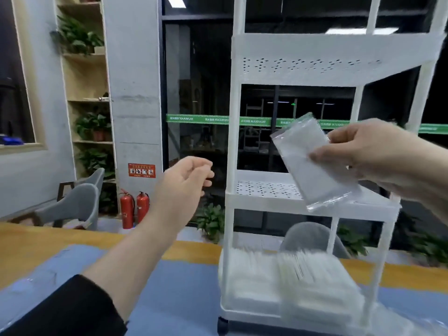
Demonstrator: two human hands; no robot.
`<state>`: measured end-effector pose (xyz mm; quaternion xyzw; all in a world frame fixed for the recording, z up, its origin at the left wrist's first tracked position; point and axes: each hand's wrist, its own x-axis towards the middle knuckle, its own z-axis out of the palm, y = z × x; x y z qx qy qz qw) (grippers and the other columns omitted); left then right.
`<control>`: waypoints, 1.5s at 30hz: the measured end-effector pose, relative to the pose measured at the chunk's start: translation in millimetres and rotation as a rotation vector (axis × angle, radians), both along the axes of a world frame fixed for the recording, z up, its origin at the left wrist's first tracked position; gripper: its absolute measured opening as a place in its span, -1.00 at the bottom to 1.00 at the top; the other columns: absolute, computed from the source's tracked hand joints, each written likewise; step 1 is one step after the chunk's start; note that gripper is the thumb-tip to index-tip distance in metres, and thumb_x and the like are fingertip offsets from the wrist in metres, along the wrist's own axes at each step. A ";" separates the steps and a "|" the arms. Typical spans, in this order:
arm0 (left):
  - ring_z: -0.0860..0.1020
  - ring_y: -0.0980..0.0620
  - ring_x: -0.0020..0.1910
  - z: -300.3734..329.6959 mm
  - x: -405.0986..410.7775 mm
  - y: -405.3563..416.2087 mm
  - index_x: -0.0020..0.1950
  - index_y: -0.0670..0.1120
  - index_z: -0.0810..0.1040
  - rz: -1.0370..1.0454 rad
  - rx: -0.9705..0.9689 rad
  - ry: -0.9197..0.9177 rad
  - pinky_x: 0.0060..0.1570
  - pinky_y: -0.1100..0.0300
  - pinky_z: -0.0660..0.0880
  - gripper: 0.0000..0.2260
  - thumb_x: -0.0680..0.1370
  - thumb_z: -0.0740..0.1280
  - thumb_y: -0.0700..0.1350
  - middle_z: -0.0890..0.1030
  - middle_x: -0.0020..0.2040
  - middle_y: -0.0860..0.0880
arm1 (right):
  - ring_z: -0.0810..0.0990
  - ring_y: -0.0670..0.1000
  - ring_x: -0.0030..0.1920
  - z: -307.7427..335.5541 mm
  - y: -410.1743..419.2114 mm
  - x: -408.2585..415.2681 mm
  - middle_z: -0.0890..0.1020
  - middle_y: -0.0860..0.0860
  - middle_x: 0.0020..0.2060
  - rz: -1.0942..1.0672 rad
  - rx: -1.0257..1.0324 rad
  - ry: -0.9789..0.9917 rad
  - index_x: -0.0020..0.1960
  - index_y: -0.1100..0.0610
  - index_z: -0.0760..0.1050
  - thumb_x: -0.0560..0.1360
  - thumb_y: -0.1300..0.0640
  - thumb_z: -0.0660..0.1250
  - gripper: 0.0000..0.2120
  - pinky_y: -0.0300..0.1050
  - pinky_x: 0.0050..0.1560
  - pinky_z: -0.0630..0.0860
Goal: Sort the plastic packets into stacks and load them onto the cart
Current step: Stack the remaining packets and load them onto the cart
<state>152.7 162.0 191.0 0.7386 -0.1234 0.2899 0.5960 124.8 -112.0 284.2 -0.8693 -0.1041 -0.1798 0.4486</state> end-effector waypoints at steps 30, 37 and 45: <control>0.57 -0.02 0.13 44.2 121.7 -2.4 -0.09 0.16 0.60 -0.403 0.131 0.794 0.13 0.06 0.46 -0.65 0.68 0.11 -0.16 0.65 0.09 -0.02 | 0.49 0.04 -0.38 -9.2 113.9 178.9 0.54 0.05 -0.30 -0.267 -0.496 0.529 -0.21 0.16 0.44 0.40 0.00 0.44 -0.73 -0.16 -0.46 0.33; 0.57 0.22 0.14 50.1 119.8 -5.0 0.01 0.17 0.61 -0.424 -0.015 0.856 0.32 -0.02 0.48 -0.72 0.73 0.12 -0.03 0.65 0.07 0.20 | 0.68 0.05 -0.31 -7.3 107.1 155.1 0.68 0.09 -0.12 -0.112 0.052 0.643 0.01 0.25 0.62 0.64 -0.04 0.23 -0.63 0.04 -0.10 0.70; 0.54 0.17 0.06 53.0 119.5 -5.3 0.29 0.12 0.58 -0.439 0.079 0.793 0.27 0.09 0.47 -0.76 0.72 0.17 -0.01 0.63 0.06 0.17 | 0.70 0.05 -0.01 -24.4 96.4 134.5 0.71 0.00 -0.08 -0.086 0.050 0.638 -0.22 0.01 0.67 0.57 -0.03 0.21 -0.68 0.20 0.10 0.64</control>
